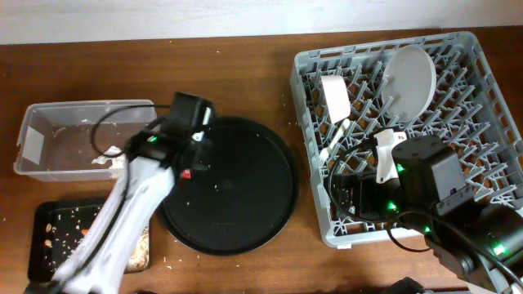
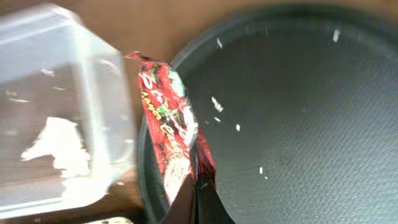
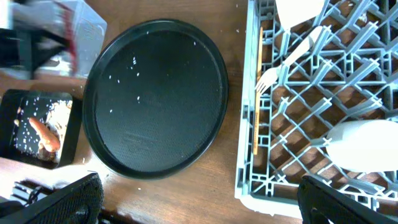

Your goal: Sort waste into correct bins and load items into the dishwasher rack

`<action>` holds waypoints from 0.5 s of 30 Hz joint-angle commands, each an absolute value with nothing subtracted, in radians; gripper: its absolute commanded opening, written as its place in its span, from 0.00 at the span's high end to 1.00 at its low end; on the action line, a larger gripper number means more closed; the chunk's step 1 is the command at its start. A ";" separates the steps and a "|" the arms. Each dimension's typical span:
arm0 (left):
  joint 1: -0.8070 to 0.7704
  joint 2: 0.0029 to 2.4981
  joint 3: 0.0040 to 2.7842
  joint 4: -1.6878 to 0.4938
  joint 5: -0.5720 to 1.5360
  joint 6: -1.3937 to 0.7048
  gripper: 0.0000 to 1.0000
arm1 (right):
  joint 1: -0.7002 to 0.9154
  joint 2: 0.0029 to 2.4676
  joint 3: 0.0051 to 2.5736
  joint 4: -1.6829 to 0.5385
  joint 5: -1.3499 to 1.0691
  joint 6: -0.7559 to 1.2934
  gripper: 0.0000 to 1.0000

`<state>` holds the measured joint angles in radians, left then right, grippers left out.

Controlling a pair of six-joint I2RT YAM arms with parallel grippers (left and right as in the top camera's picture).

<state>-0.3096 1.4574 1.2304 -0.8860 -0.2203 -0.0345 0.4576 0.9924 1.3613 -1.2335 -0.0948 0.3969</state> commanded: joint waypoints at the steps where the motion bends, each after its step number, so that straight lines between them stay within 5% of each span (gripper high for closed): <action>1: -0.136 1.313 1.241 -0.863 -0.331 -0.088 1.00 | 0.455 0.991 1.369 -1.235 -0.096 0.405 0.01; 4: 0.076 1.359 1.241 -0.737 -0.302 -0.133 0.99 | 0.455 0.991 1.369 -1.235 -0.096 0.405 0.01; 5: 0.112 1.413 1.241 -0.680 -0.302 -0.135 0.59 | 0.455 0.991 1.369 -1.235 -0.096 0.405 0.01; 6: 0.112 1.417 1.244 -0.659 -0.294 -0.134 0.44 | 0.455 0.991 1.369 -1.235 -0.096 0.405 0.01; 9: 0.112 1.294 1.400 -0.812 -0.042 -0.067 0.33 | 0.455 0.979 1.369 -1.217 -0.096 0.398 0.01; 10: 0.112 1.181 1.493 -0.995 0.187 0.084 0.33 | 0.459 0.939 1.369 -1.171 -0.096 0.366 0.01; 13: 0.112 0.944 1.525 -1.216 0.286 0.189 0.27 | 0.460 0.801 1.369 -1.108 -0.097 0.347 0.01; 14: 0.112 0.845 1.525 -1.271 0.280 0.189 0.01 | 0.459 0.752 1.369 -1.111 -0.096 0.345 0.01; 15: 0.112 0.764 1.525 -1.285 0.284 0.188 0.01 | 0.459 0.728 1.369 -1.139 -0.097 0.345 0.01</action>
